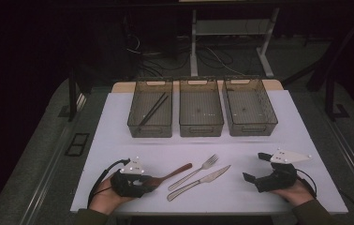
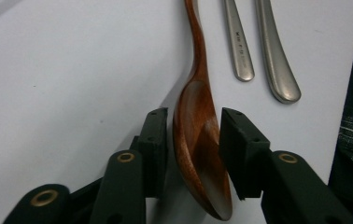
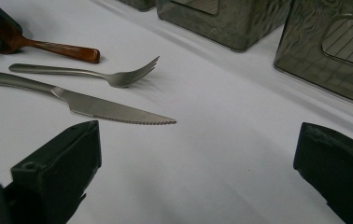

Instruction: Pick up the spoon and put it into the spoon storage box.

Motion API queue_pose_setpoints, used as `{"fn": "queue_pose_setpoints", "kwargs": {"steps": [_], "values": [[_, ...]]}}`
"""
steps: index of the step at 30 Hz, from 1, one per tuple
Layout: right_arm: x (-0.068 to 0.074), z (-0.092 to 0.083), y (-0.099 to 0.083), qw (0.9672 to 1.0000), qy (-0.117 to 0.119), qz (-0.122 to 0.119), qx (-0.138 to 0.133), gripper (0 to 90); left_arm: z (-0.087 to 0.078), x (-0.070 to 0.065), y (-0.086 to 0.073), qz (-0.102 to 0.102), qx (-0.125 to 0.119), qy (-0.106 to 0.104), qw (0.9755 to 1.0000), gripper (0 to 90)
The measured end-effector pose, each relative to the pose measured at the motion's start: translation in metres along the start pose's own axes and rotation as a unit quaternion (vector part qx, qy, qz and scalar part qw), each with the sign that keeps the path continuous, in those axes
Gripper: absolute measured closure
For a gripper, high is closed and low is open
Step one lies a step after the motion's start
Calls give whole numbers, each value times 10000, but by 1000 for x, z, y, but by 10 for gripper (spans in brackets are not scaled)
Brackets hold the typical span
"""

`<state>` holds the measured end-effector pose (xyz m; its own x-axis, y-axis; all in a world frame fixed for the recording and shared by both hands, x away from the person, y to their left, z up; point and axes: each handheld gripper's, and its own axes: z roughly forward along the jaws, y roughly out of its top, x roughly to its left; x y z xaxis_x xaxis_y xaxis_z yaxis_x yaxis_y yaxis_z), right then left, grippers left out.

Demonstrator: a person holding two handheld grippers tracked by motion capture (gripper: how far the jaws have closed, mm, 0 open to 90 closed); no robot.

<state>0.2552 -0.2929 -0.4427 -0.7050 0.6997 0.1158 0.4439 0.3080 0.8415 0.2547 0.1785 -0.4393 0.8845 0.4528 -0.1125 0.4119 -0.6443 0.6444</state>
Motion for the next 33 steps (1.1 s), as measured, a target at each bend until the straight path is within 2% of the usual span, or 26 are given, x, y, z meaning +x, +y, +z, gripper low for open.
{"fn": "queue_pose_setpoints", "kwargs": {"steps": [6,11,12,17,21,22,26,27,28,33], "values": [[0,0,0,10000,-1,7,1,2,0,-1,2,32,65,-14,10000,657],[0,0,0,10000,-2,16,2,2,1,-3,3,31,75,-77,9999,718],[0,0,0,10000,2,18,4,2,1,-2,3,106,99,-105,9998,730],[0,0,0,10000,5,18,5,2,2,-3,4,76,118,-140,9998,775],[0,0,0,10000,8,15,0,2,1,-3,4,6,158,-69,9999,782],[0,0,0,10000,7,19,4,2,1,-2,5,29,149,-60,9999,784],[0,0,0,10000,7,20,1,2,-2,-2,5,-107,33,-18,9999,788],[0,0,0,10000,8,16,4,2,-3,-1,6,-65,6,-9,10000,790],[0,0,0,10000,8,17,2,2,-3,-1,6,-125,-26,10,9999,790],[0,0,0,10000,11,9,9,2,-7,-1,8,-143,-153,88,9997,791]]}}
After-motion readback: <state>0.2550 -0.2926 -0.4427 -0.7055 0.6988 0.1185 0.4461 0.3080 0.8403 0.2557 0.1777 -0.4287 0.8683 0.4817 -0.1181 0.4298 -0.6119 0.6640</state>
